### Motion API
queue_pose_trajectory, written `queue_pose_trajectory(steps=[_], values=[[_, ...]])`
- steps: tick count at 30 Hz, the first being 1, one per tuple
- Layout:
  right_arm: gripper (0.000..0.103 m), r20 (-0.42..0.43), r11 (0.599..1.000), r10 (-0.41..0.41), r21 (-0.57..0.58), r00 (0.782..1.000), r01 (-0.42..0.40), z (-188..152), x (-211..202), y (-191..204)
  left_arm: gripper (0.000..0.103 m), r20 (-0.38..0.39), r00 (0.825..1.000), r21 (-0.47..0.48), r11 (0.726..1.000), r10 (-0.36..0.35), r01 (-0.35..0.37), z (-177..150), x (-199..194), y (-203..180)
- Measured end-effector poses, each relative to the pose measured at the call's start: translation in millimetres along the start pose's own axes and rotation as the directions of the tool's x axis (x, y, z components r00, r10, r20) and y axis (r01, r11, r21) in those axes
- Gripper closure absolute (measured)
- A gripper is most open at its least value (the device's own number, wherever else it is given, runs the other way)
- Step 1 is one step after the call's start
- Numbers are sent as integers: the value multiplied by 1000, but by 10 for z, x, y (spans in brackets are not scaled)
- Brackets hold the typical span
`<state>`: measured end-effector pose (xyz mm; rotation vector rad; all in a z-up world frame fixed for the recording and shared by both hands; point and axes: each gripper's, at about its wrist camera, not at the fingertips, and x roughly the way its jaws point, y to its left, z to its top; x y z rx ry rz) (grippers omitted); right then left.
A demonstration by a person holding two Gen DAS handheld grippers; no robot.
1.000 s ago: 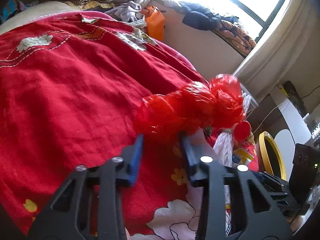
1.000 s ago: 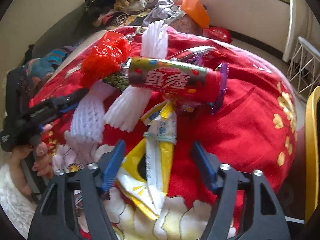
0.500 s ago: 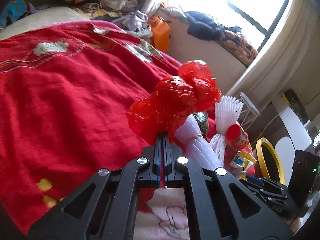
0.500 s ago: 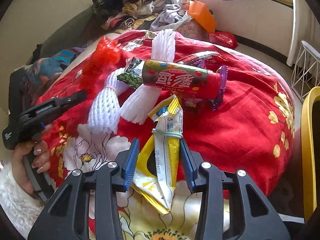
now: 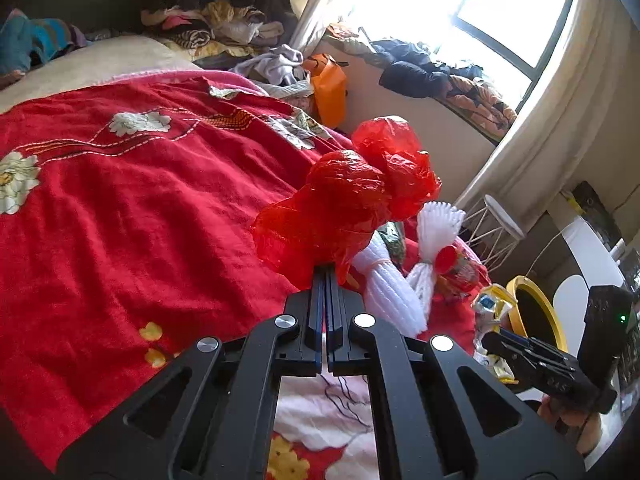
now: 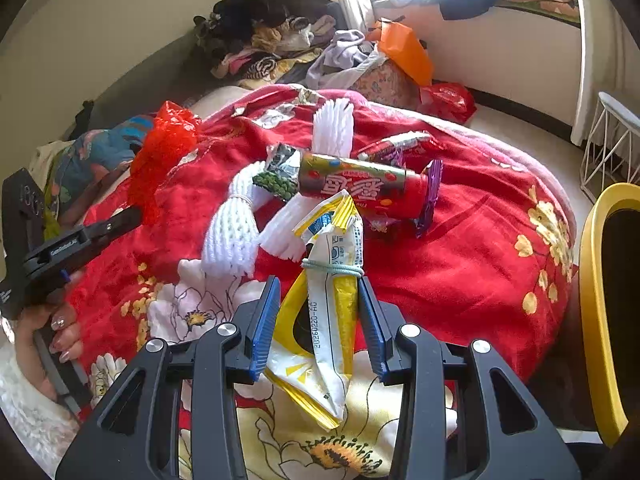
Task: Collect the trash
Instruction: 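Grasp the red plastic bag with the left tool while the right tool grasps the yellow snack wrapper, then carry the red bag with the left tool while the right tool carries the yellow wrapper to the bin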
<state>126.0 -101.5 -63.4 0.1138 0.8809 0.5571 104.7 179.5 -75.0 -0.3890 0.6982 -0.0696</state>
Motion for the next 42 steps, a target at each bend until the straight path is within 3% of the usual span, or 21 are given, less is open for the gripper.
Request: queue_pose_trajectory(steps=[10, 26, 42], values=[[66, 53, 1000, 6, -5, 999, -6, 76, -210, 31, 103, 24, 999, 57, 998, 21, -23, -7, -259, -195], [66, 141, 999, -31, 14, 989, 30, 126, -616, -123, 103, 13, 1000, 162, 986, -26, 24, -115, -411, -724], [66, 244, 991, -120, 86, 962, 102, 163, -1104, -519, 103, -15, 997, 266, 961, -75, 76, -222, -373, -1227]])
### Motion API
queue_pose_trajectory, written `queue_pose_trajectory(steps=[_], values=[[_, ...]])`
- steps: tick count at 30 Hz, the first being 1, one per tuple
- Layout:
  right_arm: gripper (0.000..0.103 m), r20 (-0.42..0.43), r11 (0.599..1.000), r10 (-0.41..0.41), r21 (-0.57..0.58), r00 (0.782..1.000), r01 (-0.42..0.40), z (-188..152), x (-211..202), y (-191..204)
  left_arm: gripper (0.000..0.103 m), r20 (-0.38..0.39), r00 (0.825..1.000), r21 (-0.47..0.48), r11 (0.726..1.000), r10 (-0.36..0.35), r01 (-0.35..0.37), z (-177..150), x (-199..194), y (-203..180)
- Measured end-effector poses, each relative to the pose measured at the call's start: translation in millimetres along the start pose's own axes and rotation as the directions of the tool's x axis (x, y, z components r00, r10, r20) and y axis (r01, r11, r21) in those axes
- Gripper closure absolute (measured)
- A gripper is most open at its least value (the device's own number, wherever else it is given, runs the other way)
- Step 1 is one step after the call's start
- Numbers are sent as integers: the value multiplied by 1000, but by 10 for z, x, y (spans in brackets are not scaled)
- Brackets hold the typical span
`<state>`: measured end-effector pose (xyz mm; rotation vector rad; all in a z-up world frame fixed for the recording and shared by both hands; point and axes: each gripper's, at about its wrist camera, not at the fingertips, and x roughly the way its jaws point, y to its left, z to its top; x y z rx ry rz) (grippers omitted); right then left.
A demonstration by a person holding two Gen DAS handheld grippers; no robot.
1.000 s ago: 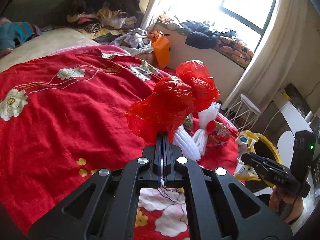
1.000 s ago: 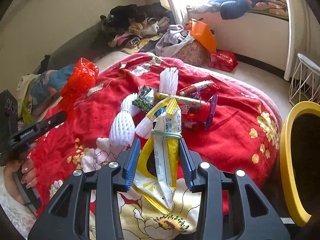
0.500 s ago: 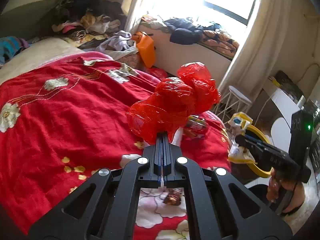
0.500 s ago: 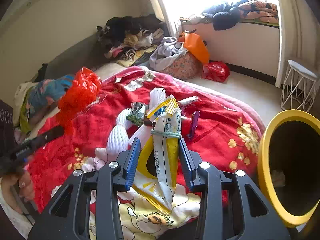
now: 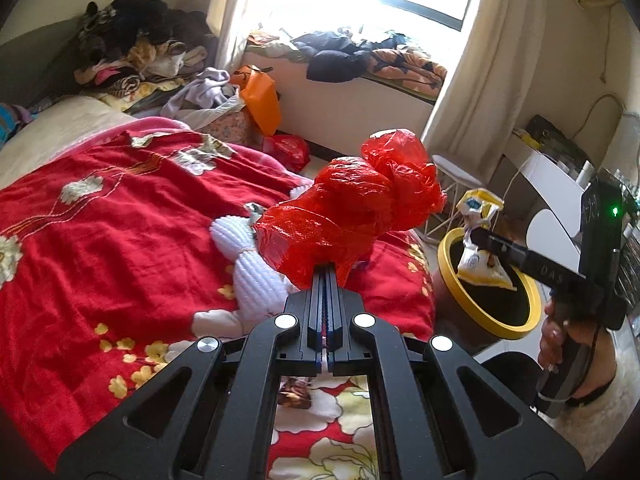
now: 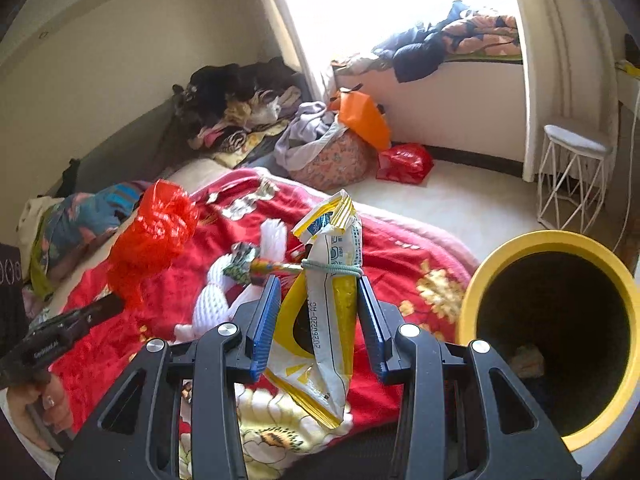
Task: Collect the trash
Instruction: 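Carry the red bag with the left tool while the right tool carries the yellow wrapper to the bin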
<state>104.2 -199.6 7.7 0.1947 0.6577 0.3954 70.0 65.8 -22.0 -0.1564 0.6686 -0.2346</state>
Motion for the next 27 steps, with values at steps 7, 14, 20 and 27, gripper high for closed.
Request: queue_pose_trajectory(steps=[7, 14, 20, 27], values=[[66, 40, 999, -44, 35, 998, 42, 53, -149, -207, 103, -15, 1000, 34, 999, -21, 22, -9, 62, -175], [66, 67, 992, -101, 79, 993, 95, 91, -249, -469, 103, -33, 999, 77, 996, -35, 38, 4, 164, -374], [66, 85, 985, -148, 97, 985, 140, 96, -317, -639, 103, -53, 998, 119, 992, -39, 45, -16, 277, -589], [66, 103, 974, -201, 131, 974, 187, 80, -396, -855, 103, -81, 995, 151, 986, -59, 71, -67, 413, -842]])
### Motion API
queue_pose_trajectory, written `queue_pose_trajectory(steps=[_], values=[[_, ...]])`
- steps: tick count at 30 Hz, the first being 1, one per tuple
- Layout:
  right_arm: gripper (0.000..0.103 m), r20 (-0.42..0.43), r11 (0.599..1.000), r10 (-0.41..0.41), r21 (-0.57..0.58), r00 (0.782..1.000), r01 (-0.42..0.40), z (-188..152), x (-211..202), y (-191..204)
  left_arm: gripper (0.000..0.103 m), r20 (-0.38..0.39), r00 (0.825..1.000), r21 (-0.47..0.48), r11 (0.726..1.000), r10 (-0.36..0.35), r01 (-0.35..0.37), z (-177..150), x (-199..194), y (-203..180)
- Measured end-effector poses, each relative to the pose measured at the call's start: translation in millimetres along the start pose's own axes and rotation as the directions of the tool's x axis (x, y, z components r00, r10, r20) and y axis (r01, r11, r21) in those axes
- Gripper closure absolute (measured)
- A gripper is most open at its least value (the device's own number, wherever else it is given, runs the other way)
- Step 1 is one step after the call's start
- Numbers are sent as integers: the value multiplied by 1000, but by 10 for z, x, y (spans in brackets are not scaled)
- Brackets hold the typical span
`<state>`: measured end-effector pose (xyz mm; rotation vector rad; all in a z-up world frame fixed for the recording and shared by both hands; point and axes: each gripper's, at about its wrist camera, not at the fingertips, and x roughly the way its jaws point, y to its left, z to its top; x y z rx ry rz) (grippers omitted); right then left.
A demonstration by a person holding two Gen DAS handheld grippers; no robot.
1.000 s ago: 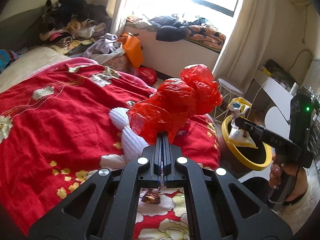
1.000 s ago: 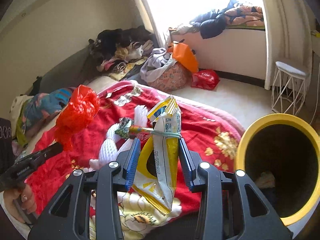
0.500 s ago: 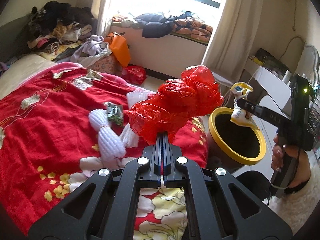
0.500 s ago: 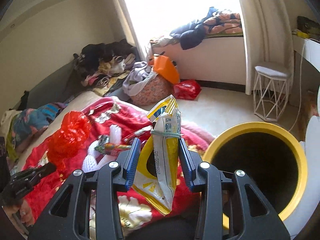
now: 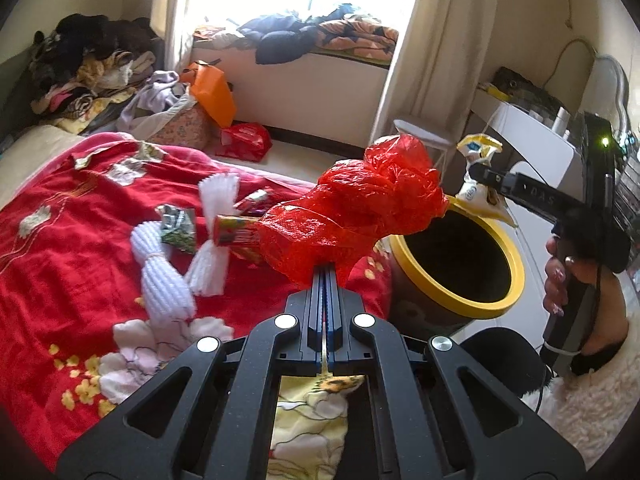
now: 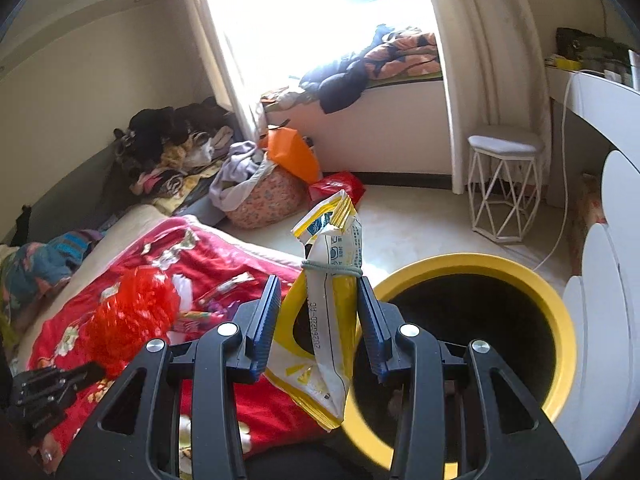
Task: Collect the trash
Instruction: 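Carry the red bag with the left tool while the right tool carries the yellow wrapper to the bin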
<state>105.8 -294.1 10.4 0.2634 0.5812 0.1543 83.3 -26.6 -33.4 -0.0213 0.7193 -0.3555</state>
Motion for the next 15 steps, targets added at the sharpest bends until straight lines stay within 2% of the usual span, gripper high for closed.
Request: queue_pose_trajectory(steps=[15], values=[[66, 36, 991, -94, 100, 995, 90, 47, -90, -593, 103, -57, 998, 97, 995, -19, 24, 51, 462, -583]])
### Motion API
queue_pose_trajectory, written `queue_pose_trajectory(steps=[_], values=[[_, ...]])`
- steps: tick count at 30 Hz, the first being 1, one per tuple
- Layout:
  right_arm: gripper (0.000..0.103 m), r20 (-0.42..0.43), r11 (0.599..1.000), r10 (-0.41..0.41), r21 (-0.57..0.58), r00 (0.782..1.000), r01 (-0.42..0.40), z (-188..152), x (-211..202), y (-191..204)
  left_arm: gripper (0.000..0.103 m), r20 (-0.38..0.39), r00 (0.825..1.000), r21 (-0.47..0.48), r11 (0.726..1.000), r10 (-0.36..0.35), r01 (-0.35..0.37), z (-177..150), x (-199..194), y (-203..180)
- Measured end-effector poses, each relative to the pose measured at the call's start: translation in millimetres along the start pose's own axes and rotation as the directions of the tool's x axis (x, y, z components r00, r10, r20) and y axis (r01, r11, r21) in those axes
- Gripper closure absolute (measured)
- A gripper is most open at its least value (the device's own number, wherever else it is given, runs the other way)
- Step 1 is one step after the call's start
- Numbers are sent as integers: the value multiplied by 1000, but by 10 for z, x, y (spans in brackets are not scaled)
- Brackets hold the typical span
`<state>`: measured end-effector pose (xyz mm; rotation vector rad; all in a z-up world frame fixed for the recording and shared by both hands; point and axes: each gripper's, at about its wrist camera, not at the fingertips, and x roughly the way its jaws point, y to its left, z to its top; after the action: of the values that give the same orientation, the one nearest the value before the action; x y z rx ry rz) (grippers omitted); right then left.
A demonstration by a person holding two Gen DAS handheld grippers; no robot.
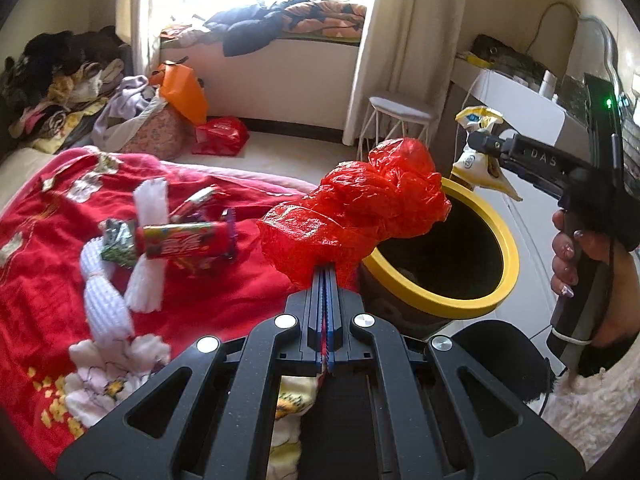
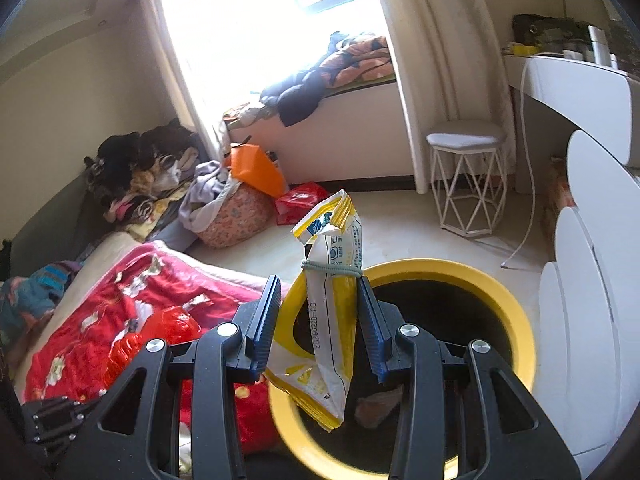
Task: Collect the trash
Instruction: 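Carry the red bag with the left tool while the right tool carries the yellow wrapper to the bin, then open the left tool over the bin while the right tool releases the yellow wrapper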
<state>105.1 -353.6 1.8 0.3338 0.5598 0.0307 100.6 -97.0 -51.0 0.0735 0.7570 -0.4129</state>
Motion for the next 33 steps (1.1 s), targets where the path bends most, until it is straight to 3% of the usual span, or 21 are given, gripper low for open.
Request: queue_pose_trajectory(steps=[15, 33], values=[[66, -17, 993, -105, 54, 994, 106, -52, 105, -482, 103, -84, 996, 105, 994, 4, 5, 105, 577, -511], [66, -106, 987, -121, 91, 987, 131, -188, 331, -813, 103, -169, 986, 133, 991, -6, 29, 134, 1036, -829]])
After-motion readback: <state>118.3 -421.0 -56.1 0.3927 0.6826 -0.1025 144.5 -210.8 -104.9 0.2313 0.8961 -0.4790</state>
